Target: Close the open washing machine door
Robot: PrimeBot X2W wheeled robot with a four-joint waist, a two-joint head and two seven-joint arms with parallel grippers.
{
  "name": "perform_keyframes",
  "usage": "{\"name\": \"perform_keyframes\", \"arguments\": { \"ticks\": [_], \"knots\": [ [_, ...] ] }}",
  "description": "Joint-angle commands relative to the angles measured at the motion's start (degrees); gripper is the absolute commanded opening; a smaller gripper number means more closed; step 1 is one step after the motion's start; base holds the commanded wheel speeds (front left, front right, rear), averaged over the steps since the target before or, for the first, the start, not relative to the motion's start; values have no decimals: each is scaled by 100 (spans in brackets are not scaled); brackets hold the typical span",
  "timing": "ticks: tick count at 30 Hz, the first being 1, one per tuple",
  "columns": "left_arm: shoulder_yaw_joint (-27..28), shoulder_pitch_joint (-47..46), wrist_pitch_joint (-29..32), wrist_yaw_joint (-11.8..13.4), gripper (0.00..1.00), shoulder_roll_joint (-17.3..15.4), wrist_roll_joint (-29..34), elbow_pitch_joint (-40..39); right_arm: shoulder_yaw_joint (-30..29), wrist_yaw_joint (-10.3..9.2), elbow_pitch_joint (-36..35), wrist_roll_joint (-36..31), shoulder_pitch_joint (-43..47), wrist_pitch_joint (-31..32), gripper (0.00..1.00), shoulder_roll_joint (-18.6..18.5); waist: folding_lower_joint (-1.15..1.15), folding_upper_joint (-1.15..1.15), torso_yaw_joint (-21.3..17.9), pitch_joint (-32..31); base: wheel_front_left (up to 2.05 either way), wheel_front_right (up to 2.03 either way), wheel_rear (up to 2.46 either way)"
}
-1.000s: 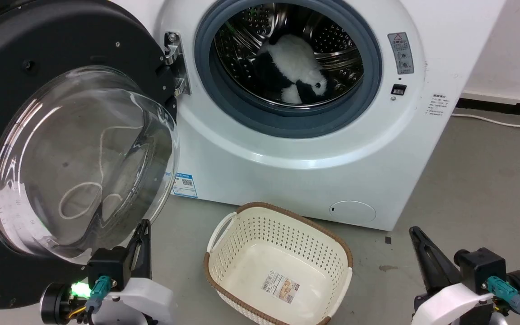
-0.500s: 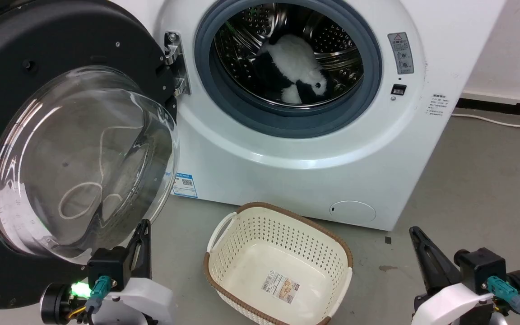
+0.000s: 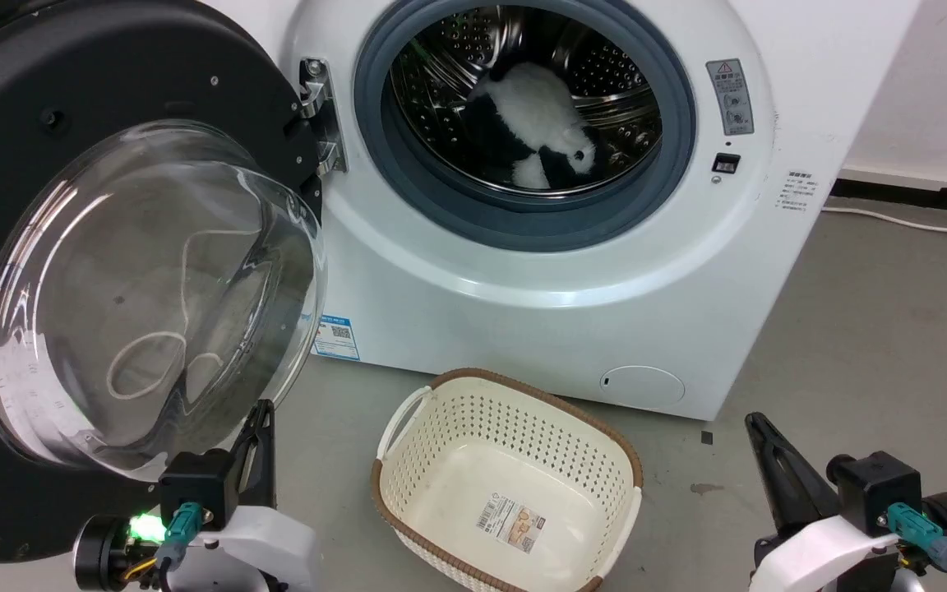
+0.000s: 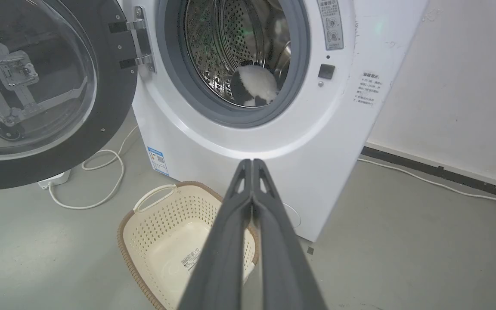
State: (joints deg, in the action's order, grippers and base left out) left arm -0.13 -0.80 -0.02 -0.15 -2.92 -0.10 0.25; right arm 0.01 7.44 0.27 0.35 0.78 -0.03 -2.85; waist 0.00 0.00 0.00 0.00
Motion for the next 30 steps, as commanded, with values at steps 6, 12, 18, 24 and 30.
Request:
{"name": "perform_keyframes", "arguments": {
  "ticks": [6,12,18,24,30],
  "knots": [
    [13,80,2,15,0,4,10,-25,-1,5,-27,-35,-78,3,0,-3,0,0,0,0,0,0,0],
    [-34,0,-26,3,100,0,-39,20,14,0,19,42,11,-27,100,0,0,0,0,1,0,0,0],
    [-111,-14,-100,17,100,0,-134,82,38,0,69,128,21,-100,100,0,0,0,2,12,0,0,0],
    [-184,-45,-172,28,100,0,-224,136,57,1,107,220,20,-172,100,0,0,0,3,36,0,0,0],
    [-254,-70,-244,36,100,1,-311,185,81,1,152,322,18,-243,100,0,0,0,2,59,0,0,0]
  ]
}}
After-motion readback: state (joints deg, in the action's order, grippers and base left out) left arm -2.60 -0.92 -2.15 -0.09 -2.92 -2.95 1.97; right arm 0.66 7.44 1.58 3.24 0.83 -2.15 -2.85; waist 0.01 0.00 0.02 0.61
